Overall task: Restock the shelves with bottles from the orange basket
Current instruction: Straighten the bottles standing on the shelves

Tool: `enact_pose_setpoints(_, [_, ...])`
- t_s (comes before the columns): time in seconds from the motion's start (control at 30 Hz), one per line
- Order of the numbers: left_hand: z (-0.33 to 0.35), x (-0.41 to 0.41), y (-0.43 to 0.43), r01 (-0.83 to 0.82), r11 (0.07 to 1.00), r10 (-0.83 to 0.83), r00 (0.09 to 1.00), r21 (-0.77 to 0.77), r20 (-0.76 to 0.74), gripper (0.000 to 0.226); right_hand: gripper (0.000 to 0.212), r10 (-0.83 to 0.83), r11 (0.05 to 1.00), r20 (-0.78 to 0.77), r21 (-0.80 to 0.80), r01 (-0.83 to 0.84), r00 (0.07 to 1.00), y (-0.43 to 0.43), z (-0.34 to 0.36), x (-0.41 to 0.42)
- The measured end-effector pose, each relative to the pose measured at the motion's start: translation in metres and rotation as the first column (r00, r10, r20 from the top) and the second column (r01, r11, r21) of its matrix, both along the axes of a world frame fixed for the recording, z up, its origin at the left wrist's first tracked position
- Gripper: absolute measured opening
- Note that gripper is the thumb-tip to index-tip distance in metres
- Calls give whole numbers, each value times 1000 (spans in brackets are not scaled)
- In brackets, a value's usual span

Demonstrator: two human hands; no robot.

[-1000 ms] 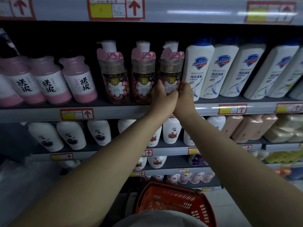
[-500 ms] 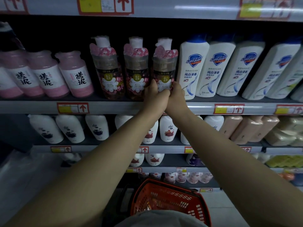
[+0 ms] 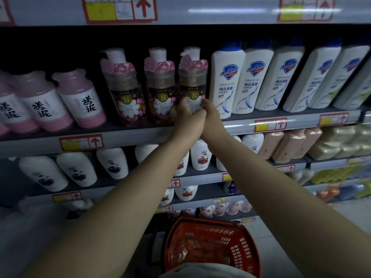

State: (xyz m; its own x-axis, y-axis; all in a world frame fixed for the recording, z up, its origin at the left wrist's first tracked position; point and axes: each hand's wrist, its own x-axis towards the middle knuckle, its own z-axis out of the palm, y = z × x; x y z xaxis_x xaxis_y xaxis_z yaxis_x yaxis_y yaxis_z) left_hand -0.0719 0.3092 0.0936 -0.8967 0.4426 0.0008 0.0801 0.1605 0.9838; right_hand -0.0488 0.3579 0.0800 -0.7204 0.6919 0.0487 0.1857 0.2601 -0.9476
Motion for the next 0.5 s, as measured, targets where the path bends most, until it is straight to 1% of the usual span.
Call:
enact_pose_setpoints(0.1, [-3,8,7,13,999,-10,998,41,-59,42,41,-36,999,-11,-15,36,999,1,0,10])
enact_pose_setpoints(0.17, [-4,9,11,32,998,-28,997,59,-67,39,45,-87,996,-14,22,88,996,10,-1,14])
enact_pose_setpoints(0.2, [-4,8,14,72,996,-69,996,48,-59,41,47,-110,993,-20,49,111,994,14,-2,16])
enact_pose_setpoints(0.27, [-6,5,17,214,977,-214,976,1,-39,52,48,-147,988,-27,48,149,989,19,-1,17])
enact_pose_setpoints(0.33, [-7,5,21,285,958,-285,958,-13,-35,60,51,-191,980,-2,58,190,982,26,1,19])
enact_pose_setpoints(0.4, [-5,8,28,291,956,-292,956,-12,-40,68,57,-197,975,4,109,196,980,36,3,23])
enact_pose_setpoints(0.5, [-10,8,46,244,970,-244,969,-5,-31,83,61,-190,979,25,85,187,981,52,5,28])
